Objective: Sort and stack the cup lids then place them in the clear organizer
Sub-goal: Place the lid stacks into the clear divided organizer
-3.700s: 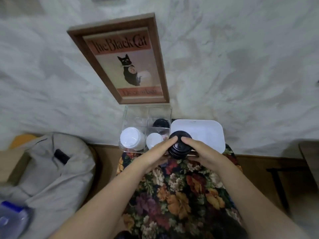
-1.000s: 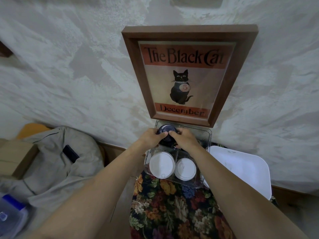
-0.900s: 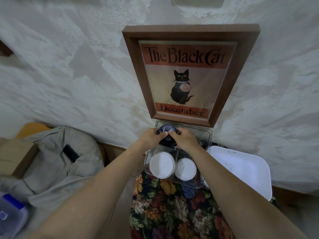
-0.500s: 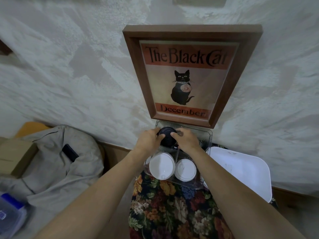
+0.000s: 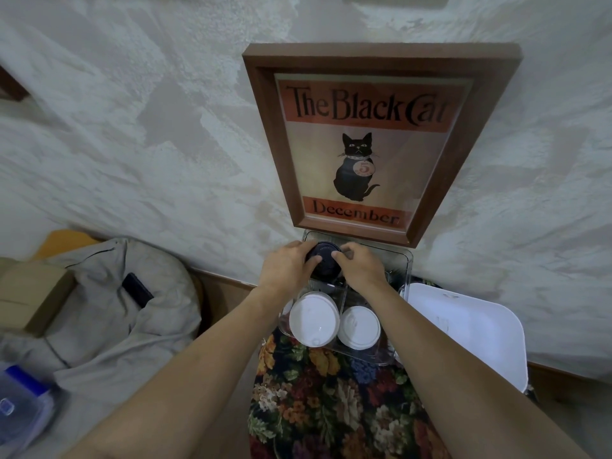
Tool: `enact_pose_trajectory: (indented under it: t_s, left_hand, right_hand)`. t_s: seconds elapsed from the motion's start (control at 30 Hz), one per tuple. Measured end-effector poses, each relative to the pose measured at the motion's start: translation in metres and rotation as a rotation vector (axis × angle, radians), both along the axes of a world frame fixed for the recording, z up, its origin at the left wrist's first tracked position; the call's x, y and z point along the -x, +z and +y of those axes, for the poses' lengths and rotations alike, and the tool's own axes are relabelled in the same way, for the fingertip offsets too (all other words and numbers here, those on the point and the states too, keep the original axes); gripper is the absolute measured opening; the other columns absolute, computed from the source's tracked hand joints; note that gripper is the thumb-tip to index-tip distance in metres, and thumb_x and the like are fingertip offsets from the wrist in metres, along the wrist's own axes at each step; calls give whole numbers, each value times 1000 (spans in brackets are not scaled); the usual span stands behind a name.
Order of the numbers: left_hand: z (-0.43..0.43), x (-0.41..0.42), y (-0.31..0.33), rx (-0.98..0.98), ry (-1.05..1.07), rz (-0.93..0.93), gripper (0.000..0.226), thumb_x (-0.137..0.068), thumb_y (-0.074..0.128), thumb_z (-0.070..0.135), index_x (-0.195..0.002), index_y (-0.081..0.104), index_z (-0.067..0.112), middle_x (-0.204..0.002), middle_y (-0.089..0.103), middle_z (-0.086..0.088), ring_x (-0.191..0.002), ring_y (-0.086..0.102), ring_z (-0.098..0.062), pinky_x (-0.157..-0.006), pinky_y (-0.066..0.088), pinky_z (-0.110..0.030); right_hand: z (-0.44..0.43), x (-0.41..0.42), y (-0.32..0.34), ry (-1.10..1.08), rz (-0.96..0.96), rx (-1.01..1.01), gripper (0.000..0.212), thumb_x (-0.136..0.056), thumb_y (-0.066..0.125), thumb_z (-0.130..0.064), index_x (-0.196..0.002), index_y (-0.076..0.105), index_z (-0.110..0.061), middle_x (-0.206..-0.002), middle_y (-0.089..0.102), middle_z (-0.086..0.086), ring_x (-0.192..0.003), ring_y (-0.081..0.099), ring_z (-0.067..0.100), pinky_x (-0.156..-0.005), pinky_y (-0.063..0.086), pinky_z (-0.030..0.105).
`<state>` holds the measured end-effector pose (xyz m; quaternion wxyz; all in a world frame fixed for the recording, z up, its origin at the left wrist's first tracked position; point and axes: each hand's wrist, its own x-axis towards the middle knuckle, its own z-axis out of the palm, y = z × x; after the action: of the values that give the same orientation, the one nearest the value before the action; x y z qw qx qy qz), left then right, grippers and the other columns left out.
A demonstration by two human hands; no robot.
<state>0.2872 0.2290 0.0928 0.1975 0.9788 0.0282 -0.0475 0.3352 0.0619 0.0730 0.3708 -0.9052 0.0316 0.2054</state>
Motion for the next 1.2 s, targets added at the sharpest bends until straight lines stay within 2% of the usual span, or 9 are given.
enact_pose_trajectory:
  t_s: [0.13, 0.27, 0.43, 0.53, 0.6, 0.67, 0.8, 0.87, 1.2]
  left_hand:
    - [3, -1, -1, 17, -30, 33, 46, -104, 56, 45, -145, 56, 24, -127, 66, -4, -110, 65, -28, -84, 52, -39]
    - [5, -4, -4, 32, 5, 41, 45, -104, 57, 43, -146, 56, 26, -123, 68, -5, -108, 65, -28, -85, 55, -39]
    - [8, 0, -14, 59, 14, -24, 42, -105, 55, 43, -143, 60, 26, -119, 70, -3, -102, 68, -28, -80, 57, -41]
    - [6, 1, -18, 34, 8, -22, 43, -107, 51, 42, -145, 58, 24, -123, 68, -4, -102, 68, -30, -80, 57, -44]
    - [4, 2, -19, 51, 6, -35, 44, -108, 51, 40, -146, 58, 20, -127, 66, -6, -104, 68, -32, -81, 56, -45]
    - [5, 3, -20, 81, -5, -48, 45, -107, 53, 40, -146, 57, 18, -132, 65, -6, -108, 67, -31, -84, 56, -43]
    - [9, 4, -18, 98, -47, -1, 64, -96, 65, 55, -149, 52, 23, -142, 60, 2, -121, 62, -22, -96, 52, -37]
    - [9, 1, -15, 80, -57, 25, 69, -93, 68, 56, -152, 49, 25, -144, 59, 3, -124, 60, -22, -99, 50, -36]
    - [11, 0, -10, -34, -68, 125, 71, -100, 56, 57, -161, 32, 30, -157, 46, 10, -133, 55, -20, -100, 48, -35]
  right_hand:
    - [0, 0, 0, -14, -10, 35, 30, -101, 60, -48, -114, 68, -22, -111, 71, -2, -102, 66, 22, -78, 45, 32]
    - [2, 0, -1, -11, -36, 64, 30, -101, 59, -51, -111, 66, -23, -109, 71, 0, -98, 65, 22, -76, 47, 33]
    - [3, 3, 1, 48, -121, 63, 37, -102, 59, -47, -135, 63, -29, -122, 72, 1, -112, 67, 25, -87, 51, 36]
    - [2, 6, 0, 115, -157, 34, 38, -102, 60, -44, -138, 65, -32, -126, 73, -3, -116, 67, 22, -92, 52, 35]
    - [2, 5, -1, 112, -153, 31, 38, -102, 61, -44, -137, 65, -31, -124, 73, -3, -113, 67, 22, -88, 51, 33]
    - [4, 3, 0, 93, -140, 42, 36, -101, 62, -44, -134, 66, -29, -121, 73, -2, -111, 67, 22, -80, 45, 30]
    - [9, 1, -1, 61, -122, 67, 32, -101, 62, -44, -129, 65, -28, -118, 71, 1, -109, 65, 25, -75, 38, 30]
    - [10, 2, -2, 43, -123, 71, 31, -101, 62, -45, -127, 64, -27, -117, 71, 0, -107, 65, 24, -74, 38, 31]
    - [17, 7, -4, 72, -175, 153, 30, -102, 59, -49, -121, 62, -26, -106, 72, 1, -97, 68, 26, -69, 44, 33]
